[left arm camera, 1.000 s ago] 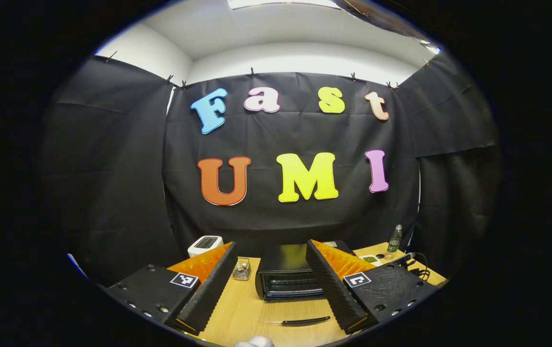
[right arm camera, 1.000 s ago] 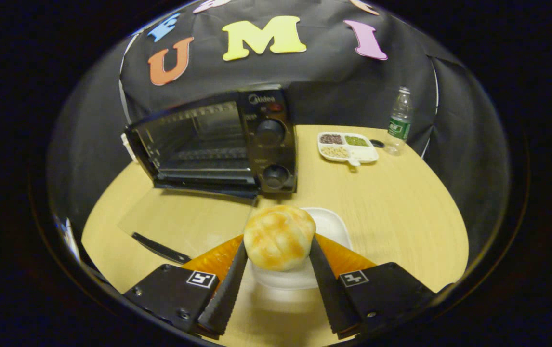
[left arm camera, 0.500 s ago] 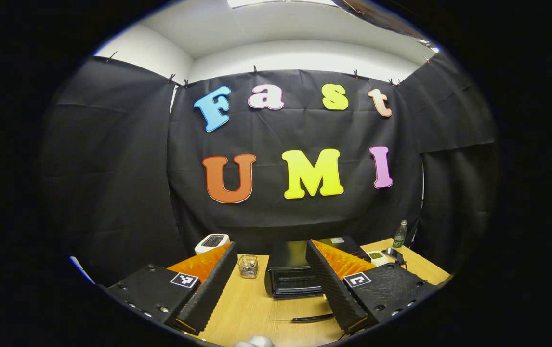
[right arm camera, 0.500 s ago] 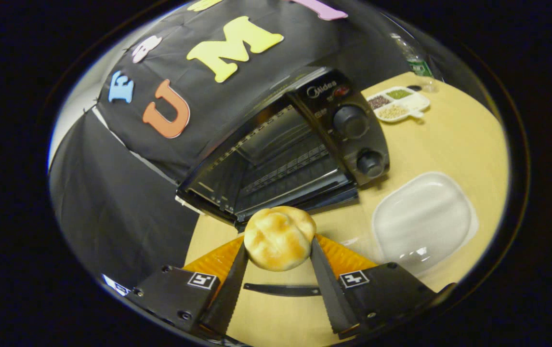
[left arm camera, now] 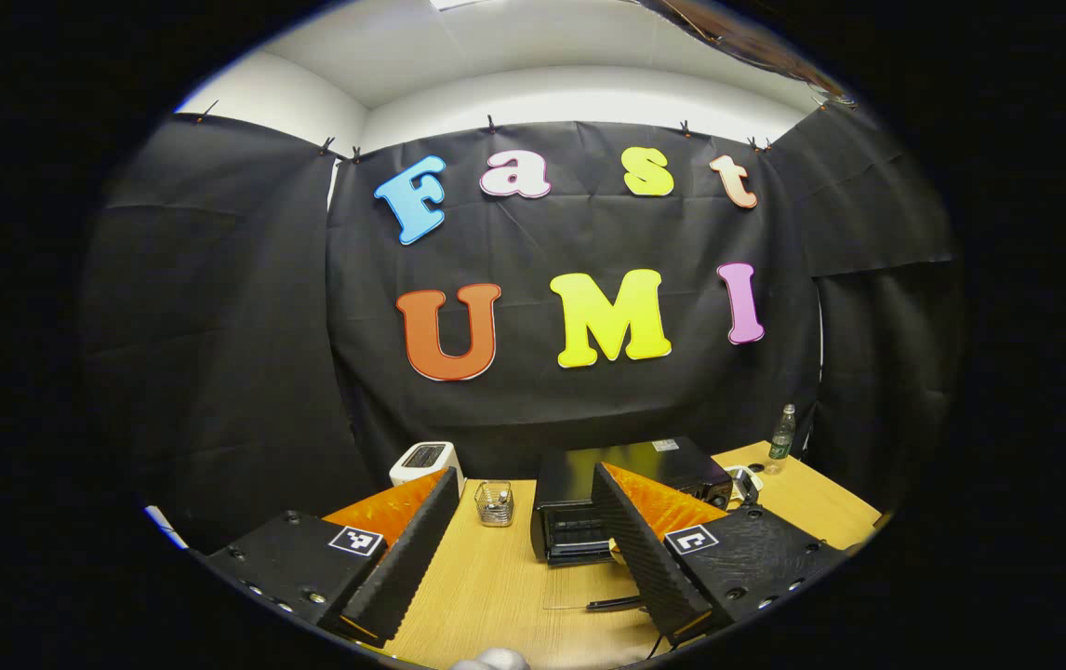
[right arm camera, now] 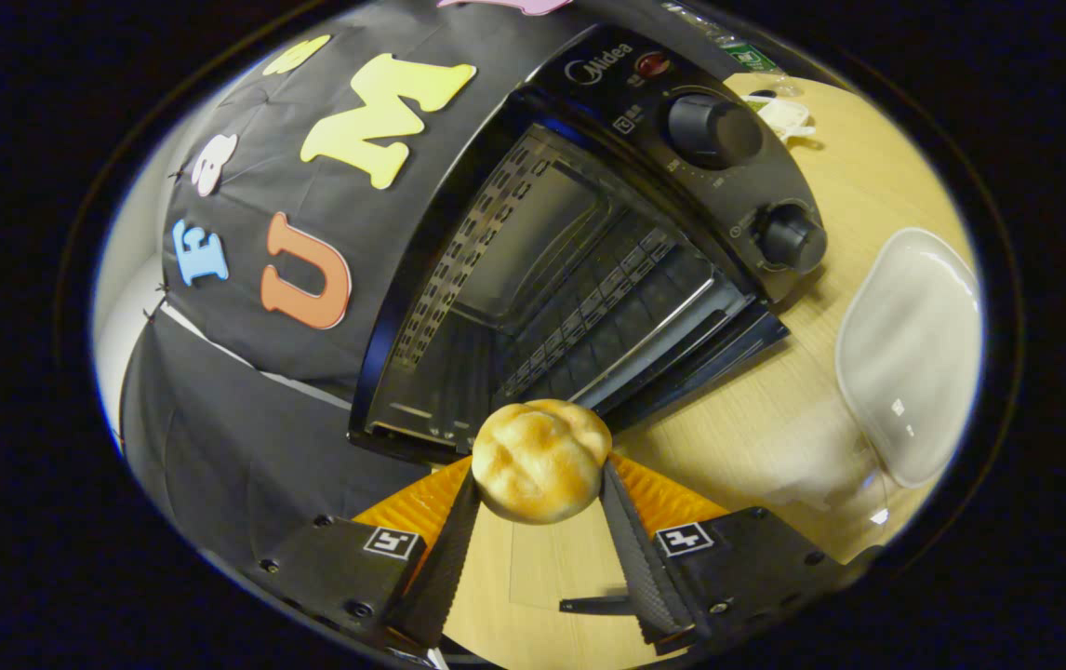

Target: Open the electric oven with the left hand, put the food in, and close the electric oven.

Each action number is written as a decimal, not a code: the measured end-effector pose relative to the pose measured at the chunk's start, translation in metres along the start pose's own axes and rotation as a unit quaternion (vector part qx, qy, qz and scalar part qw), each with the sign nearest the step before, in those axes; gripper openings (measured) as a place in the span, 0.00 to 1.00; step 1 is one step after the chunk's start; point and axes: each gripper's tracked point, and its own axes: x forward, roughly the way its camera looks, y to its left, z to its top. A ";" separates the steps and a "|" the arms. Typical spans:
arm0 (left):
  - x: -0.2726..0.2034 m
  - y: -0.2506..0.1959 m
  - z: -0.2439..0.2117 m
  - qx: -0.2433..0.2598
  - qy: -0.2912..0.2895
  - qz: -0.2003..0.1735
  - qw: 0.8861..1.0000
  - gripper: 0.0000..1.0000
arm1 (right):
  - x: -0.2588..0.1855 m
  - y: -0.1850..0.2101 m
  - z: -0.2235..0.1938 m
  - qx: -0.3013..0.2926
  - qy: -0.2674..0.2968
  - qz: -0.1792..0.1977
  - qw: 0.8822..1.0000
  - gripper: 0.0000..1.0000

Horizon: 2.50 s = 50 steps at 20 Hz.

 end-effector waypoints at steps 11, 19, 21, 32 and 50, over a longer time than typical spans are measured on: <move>0.008 0.006 -0.010 -0.009 0.011 -0.008 1.000 0.95 | 0.038 0.013 0.032 0.080 -0.076 0.008 0.994 0.75; 0.010 0.008 -0.017 -0.004 0.020 -0.009 1.000 0.95 | 0.055 0.008 0.053 0.012 -0.117 -0.036 0.992 0.80; 0.009 0.005 -0.021 -0.003 0.026 -0.011 1.000 0.95 | 0.054 0.006 0.056 -0.022 -0.121 -0.052 0.991 0.87; 0.008 0.007 -0.018 -0.001 0.009 -0.001 1.000 0.95 | -0.031 0.023 0.066 -0.188 -0.138 -0.067 0.970 0.99; 0.015 -0.097 -0.239 -0.061 0.196 -0.062 0.977 0.96 | -0.419 0.139 0.182 -0.482 -0.348 -0.161 0.788 1.00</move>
